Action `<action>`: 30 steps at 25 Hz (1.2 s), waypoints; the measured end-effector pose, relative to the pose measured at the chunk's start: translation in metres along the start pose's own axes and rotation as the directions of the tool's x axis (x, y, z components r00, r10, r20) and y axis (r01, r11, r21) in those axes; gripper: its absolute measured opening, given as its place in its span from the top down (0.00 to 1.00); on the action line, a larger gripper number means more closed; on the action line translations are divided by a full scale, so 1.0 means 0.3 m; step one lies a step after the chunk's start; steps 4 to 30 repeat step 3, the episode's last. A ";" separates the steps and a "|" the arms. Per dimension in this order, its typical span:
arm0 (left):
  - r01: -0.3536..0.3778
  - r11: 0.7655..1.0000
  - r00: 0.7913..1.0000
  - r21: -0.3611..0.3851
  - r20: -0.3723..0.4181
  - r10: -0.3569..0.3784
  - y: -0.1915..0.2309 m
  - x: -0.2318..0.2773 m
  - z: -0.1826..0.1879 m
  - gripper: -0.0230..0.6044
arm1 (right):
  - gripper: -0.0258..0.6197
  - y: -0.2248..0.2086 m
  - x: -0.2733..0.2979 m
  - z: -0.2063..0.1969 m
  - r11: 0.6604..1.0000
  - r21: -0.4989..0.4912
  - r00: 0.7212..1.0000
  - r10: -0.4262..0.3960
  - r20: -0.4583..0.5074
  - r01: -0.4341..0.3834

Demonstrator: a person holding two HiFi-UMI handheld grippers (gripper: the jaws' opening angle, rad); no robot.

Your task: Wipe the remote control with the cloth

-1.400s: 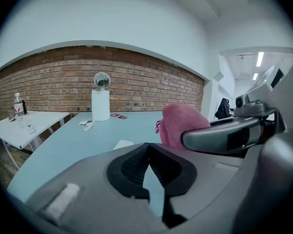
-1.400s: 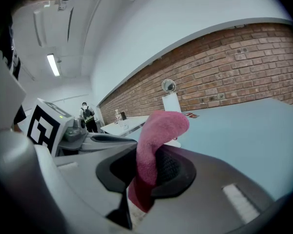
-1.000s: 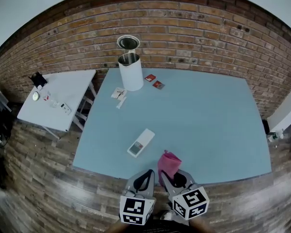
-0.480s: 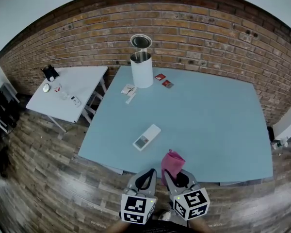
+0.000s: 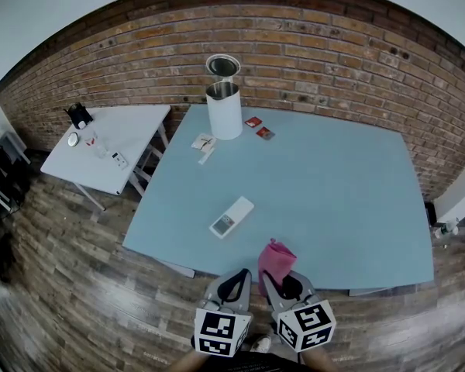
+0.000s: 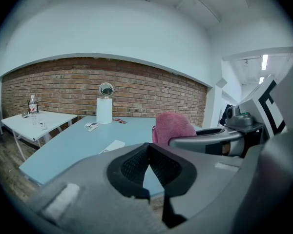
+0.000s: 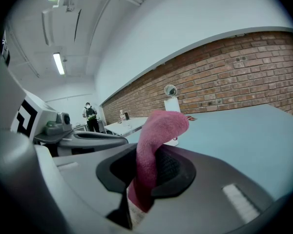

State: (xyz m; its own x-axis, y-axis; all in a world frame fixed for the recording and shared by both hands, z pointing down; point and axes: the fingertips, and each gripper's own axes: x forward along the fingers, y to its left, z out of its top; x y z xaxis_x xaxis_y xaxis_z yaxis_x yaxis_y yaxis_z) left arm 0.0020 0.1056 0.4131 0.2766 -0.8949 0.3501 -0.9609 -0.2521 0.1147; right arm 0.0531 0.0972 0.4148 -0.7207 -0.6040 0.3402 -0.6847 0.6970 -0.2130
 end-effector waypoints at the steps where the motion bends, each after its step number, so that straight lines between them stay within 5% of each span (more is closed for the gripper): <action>1: -0.001 1.000 1.000 0.001 0.000 0.001 -0.002 0.002 0.001 0.96 | 0.84 -0.002 -0.001 -0.001 1.000 -0.001 1.000 0.000 0.000 0.000; 30: -0.003 1.000 1.000 0.005 0.002 0.003 -0.005 0.005 0.004 0.96 | 0.84 -0.007 -0.002 -0.002 1.000 -0.003 1.000 0.001 -0.002 -0.001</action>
